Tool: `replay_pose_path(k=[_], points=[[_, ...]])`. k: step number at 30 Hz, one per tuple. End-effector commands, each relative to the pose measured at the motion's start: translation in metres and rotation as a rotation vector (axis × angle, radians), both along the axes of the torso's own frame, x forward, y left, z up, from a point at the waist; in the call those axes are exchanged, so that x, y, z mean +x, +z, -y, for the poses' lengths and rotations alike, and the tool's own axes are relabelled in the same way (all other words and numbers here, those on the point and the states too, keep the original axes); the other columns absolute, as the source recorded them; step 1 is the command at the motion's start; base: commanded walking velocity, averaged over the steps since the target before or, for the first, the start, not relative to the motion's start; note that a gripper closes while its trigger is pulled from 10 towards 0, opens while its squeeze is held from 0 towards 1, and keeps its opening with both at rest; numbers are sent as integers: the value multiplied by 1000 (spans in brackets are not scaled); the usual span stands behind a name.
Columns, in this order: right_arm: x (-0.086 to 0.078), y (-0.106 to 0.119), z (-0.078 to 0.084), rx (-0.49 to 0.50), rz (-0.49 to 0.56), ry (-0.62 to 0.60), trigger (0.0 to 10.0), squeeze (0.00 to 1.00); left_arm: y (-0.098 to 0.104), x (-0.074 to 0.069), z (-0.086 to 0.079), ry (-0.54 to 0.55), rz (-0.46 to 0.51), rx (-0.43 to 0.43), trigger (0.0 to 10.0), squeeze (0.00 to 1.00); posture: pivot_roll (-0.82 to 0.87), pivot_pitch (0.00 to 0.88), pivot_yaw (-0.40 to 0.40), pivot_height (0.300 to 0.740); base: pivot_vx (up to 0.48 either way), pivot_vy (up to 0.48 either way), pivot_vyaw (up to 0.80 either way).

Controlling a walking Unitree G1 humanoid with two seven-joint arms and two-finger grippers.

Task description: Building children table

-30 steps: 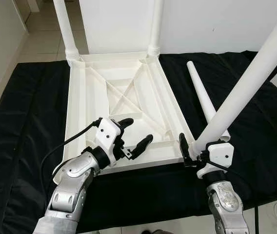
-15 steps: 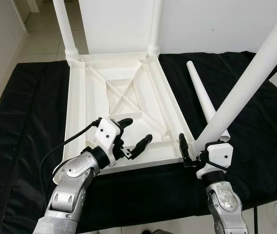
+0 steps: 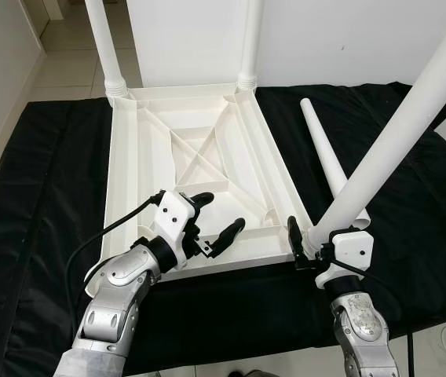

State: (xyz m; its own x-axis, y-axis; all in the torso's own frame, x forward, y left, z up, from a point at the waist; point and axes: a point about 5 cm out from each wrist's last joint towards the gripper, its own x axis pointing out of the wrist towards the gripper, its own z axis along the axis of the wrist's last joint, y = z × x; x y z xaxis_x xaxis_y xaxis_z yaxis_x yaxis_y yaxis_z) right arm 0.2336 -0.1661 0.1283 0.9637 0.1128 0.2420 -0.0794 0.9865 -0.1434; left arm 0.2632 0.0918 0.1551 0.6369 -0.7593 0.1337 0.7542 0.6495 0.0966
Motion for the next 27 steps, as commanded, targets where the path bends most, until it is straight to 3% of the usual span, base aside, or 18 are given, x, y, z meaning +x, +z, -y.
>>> replay_pose_path(k=[1,20,27], points=[[-1,-2,-1,-6,-4,-2,10000,0,0,3,-5,107,-10,-5,10000,0,-41,87,-5,740,0,0,0],[-3,-3,-1,-5,-6,-2,10000,0,-1,2,-5,111,-22,-1,10000,0,-38,93,-5,740,0,0,0],[-6,4,-3,91,30,31,10000,0,-1,0,-5,106,-20,1,10000,0,-39,97,0,740,0,0,0]])
